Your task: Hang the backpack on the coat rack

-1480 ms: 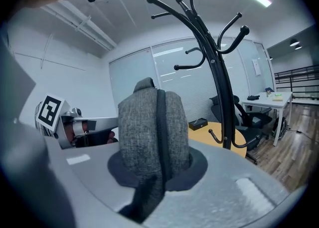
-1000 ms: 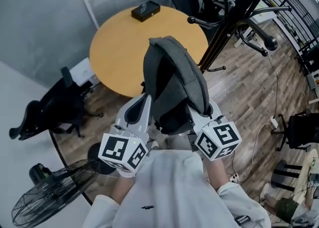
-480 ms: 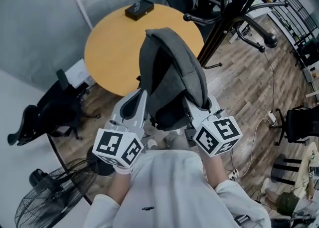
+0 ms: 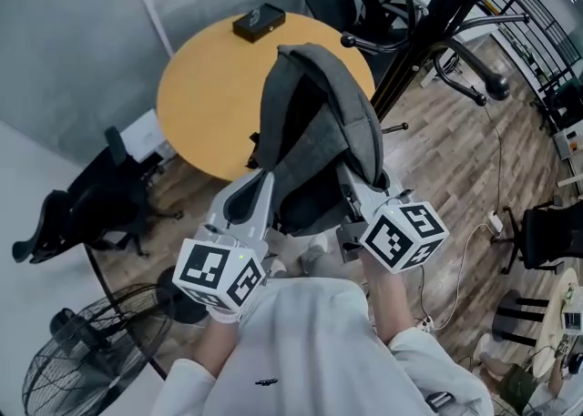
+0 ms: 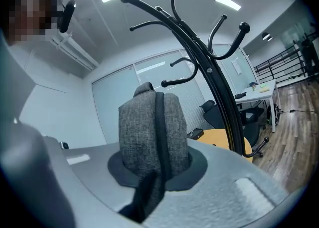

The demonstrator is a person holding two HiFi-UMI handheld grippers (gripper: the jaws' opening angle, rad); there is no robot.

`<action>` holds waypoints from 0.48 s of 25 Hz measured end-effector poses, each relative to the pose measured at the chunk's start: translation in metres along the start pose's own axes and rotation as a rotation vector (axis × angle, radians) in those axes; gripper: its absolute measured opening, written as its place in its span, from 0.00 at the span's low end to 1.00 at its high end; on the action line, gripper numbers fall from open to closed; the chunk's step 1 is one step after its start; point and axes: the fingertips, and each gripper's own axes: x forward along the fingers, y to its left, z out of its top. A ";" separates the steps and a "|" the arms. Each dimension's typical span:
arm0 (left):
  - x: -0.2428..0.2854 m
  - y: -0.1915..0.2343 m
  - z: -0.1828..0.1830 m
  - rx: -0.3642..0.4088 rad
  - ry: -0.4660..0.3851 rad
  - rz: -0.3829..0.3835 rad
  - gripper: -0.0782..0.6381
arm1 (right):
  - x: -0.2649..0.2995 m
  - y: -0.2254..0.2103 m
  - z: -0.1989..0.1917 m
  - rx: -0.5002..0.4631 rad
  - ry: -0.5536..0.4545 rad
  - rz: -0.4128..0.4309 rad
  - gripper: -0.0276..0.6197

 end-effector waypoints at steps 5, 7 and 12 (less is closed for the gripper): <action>0.001 0.003 0.000 0.001 0.000 0.002 0.13 | 0.009 -0.004 0.006 0.042 -0.021 0.014 0.14; 0.003 0.003 0.000 0.000 -0.001 0.002 0.13 | 0.012 -0.004 0.011 0.059 -0.031 0.023 0.14; 0.008 0.000 0.005 0.004 0.013 0.003 0.13 | 0.019 -0.014 0.025 0.132 -0.060 0.034 0.14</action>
